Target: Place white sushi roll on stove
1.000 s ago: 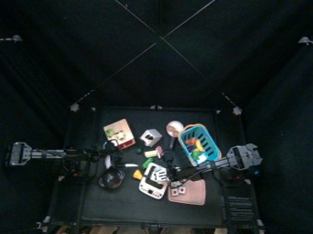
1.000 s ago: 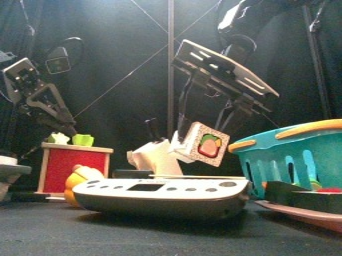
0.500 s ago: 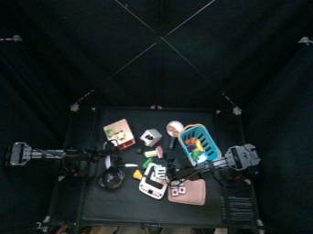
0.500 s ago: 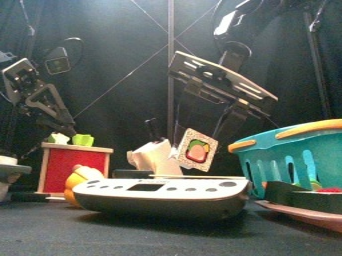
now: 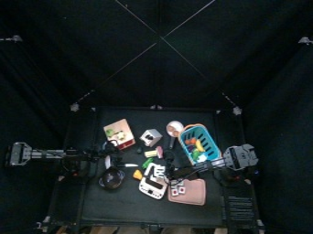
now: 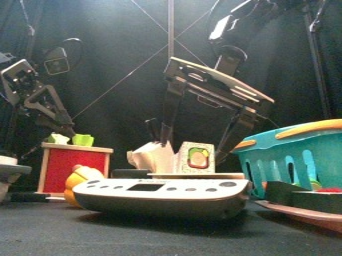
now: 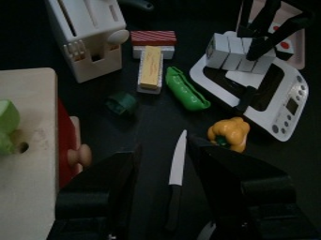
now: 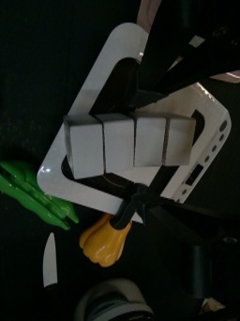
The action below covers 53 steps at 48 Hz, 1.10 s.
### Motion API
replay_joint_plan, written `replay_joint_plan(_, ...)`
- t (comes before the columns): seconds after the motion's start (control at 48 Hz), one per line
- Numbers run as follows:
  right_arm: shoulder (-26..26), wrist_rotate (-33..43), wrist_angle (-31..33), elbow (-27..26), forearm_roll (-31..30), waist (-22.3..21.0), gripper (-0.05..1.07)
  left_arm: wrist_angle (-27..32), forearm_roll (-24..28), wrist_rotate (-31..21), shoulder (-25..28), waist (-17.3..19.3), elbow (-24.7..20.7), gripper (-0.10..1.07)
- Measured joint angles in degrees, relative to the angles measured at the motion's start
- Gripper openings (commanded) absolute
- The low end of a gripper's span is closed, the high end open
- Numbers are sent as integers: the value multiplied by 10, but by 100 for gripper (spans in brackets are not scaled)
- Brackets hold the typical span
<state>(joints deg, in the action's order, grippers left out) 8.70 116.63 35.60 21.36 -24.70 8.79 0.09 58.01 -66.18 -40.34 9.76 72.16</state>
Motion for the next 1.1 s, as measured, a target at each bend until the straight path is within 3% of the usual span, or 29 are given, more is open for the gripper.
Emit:
replay_joint_plan(0.771,-28,-7,40,0,-11,15,102,0,1,0,0,0,0,82)
replay_joint_plan(1.104,-52,-95,41,1,-15,26,102,-1,1,0,0,0,0,82)
